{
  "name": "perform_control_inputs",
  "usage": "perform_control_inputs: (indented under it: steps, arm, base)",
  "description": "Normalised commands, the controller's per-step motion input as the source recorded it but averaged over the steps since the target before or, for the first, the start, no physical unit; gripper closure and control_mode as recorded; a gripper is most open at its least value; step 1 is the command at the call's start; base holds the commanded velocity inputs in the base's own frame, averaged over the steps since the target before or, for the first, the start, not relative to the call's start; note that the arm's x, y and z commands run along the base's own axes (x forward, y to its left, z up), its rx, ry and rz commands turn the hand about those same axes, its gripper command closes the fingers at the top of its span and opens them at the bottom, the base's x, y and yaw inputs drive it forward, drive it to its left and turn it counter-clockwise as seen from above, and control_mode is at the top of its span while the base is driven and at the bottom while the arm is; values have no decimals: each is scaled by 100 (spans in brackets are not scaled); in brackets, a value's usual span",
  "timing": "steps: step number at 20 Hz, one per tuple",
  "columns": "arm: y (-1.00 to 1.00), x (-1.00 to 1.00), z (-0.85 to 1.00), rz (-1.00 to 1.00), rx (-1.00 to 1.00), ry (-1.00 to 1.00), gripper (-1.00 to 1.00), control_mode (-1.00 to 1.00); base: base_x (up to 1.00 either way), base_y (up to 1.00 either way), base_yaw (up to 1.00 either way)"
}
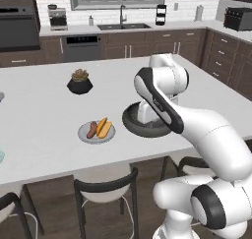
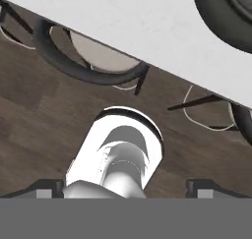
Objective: Place one bun and one sausage from the bowl on each plate.
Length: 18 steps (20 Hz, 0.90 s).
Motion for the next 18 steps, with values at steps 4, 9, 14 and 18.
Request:
perform_control_inputs:
  steps: [4, 9, 14, 18]
  arm:
    - [0, 0, 0, 0, 0, 0, -100, 100]
    - [-10, 17, 0, 0, 0, 0, -100, -100]
    - [-64, 97, -4, 15, 0, 0, -100, -100]
    - [-23, 100, -30, 29, -2, 0, -100, -100]
  base:
    - [89, -80, 0]
    - [70, -44, 1]
    - [0, 0, 0]
    - [0, 0, 0]
